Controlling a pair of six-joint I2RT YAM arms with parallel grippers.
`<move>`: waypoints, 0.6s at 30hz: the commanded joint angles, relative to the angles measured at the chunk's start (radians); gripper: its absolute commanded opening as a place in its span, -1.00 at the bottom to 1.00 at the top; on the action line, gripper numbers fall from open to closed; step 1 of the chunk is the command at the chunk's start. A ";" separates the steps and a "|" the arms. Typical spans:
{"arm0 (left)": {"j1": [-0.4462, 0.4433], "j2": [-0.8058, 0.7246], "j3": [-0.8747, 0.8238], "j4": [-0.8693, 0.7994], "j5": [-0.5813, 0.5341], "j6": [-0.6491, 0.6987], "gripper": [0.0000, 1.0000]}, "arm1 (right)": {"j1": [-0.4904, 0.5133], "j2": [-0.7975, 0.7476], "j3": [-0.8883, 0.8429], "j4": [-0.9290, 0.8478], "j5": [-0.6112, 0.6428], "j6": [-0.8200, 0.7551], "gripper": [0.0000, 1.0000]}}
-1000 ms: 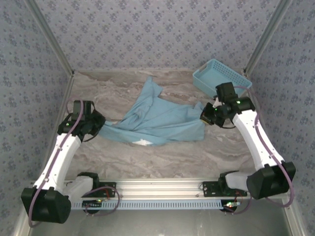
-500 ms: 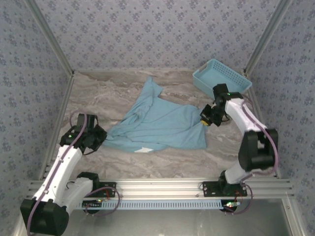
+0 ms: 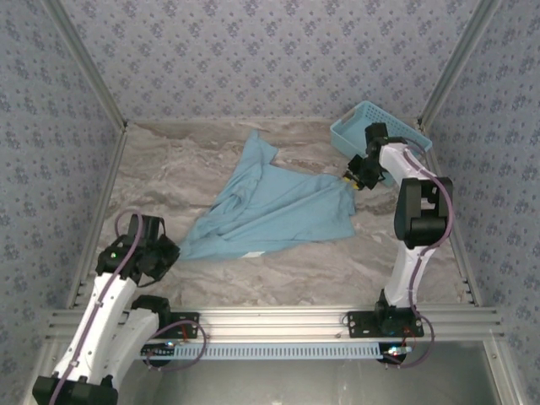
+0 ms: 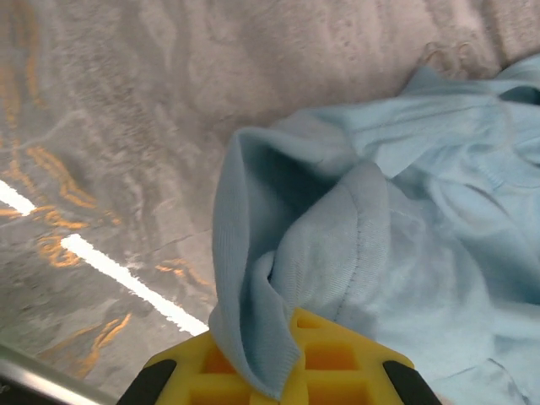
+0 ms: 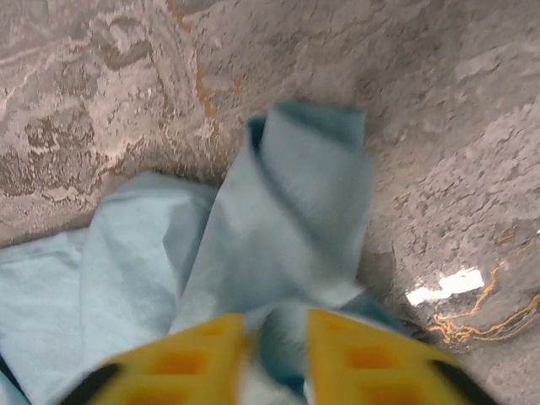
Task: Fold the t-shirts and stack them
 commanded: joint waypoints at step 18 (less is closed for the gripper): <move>-0.006 0.027 -0.031 0.051 0.043 0.019 -1.00 | 0.065 -0.489 -0.724 0.197 -0.061 0.269 -0.20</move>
